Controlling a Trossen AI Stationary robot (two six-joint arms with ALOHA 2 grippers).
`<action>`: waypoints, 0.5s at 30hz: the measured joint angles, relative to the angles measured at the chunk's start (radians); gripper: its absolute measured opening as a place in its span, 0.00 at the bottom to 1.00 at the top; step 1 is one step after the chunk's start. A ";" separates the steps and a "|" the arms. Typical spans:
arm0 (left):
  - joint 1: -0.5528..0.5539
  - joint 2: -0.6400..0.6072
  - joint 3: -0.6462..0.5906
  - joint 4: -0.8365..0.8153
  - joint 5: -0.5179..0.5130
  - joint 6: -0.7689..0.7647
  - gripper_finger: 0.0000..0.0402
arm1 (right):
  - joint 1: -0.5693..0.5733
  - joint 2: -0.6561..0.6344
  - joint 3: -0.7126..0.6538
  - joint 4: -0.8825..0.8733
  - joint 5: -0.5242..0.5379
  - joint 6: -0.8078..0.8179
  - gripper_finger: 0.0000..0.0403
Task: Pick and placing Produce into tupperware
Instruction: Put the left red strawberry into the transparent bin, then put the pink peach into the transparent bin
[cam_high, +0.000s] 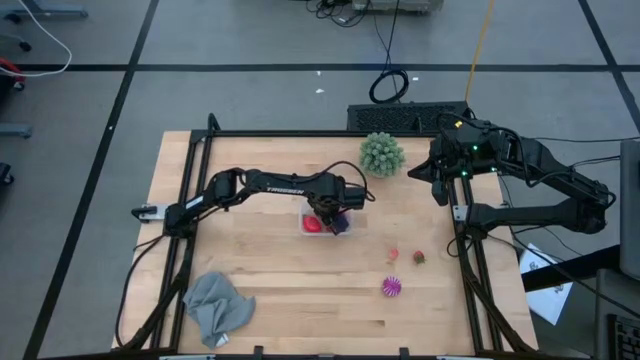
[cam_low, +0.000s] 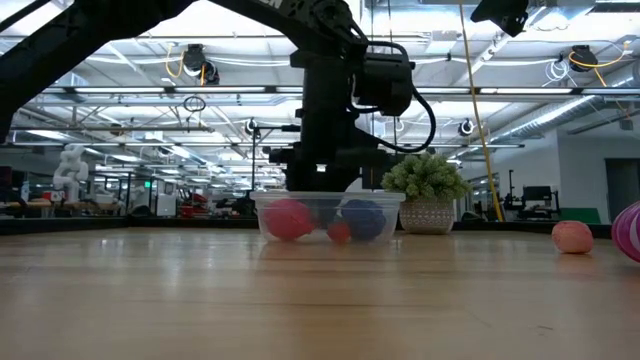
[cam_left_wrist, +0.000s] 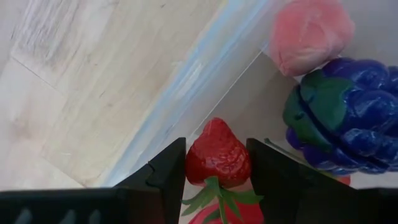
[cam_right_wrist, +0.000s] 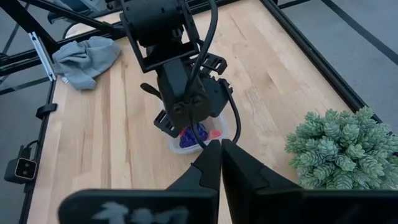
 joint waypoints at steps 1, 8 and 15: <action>0.000 0.000 0.000 0.000 0.000 0.000 0.40 | 0.000 0.000 0.000 0.000 0.000 0.000 0.01; 0.000 0.000 0.000 -0.010 0.000 0.004 0.42 | 0.000 0.000 0.000 0.000 0.000 0.000 0.01; 0.000 0.000 0.000 -0.023 -0.031 -0.002 0.58 | 0.000 0.000 0.000 0.000 0.000 0.000 0.01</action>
